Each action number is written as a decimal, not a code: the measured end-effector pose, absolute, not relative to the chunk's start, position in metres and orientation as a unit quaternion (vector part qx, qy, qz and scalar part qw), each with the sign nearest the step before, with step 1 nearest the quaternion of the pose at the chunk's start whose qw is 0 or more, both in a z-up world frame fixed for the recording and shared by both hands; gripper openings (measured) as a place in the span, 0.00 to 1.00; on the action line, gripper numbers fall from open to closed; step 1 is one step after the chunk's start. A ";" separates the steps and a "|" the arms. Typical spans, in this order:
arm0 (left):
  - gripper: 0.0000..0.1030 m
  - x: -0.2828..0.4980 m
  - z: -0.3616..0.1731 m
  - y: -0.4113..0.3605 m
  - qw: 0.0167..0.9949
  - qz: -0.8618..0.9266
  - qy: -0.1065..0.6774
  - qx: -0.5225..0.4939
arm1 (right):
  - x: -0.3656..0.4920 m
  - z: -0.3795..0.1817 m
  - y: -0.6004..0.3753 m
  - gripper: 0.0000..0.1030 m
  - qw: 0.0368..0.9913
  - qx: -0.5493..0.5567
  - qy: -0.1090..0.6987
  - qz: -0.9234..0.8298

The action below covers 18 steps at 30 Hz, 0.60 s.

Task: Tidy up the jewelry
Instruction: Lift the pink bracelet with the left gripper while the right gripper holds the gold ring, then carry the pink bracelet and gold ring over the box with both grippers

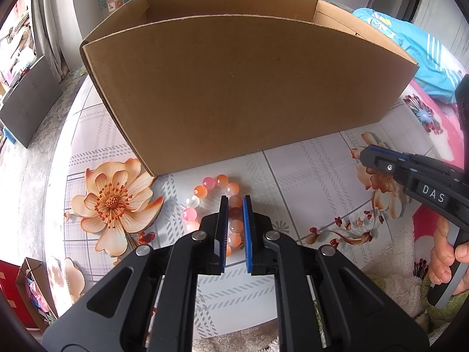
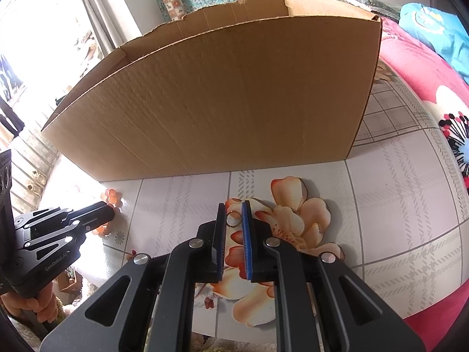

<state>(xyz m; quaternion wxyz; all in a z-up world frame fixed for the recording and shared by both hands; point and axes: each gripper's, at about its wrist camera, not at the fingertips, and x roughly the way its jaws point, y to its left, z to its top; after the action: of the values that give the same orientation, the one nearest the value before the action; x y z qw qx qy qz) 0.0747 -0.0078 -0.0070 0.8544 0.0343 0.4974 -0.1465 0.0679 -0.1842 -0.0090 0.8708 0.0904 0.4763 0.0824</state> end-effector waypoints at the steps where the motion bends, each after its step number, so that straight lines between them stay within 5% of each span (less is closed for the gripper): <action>1: 0.08 0.075 -0.007 -0.008 0.854 -0.147 0.497 0.034 | 0.067 -0.008 -0.184 0.10 0.871 0.090 0.476 0.083; 18: 0.08 0.070 -0.008 -0.010 0.862 -0.134 0.487 0.045 | 0.059 0.003 -0.191 0.10 0.874 0.096 0.468 0.087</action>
<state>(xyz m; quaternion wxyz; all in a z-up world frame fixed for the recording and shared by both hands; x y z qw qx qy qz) 0.0700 -0.0102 -0.0084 0.8619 0.0454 0.4870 -0.1336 0.0593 -0.1905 0.0028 0.8743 0.0964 0.4678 0.0866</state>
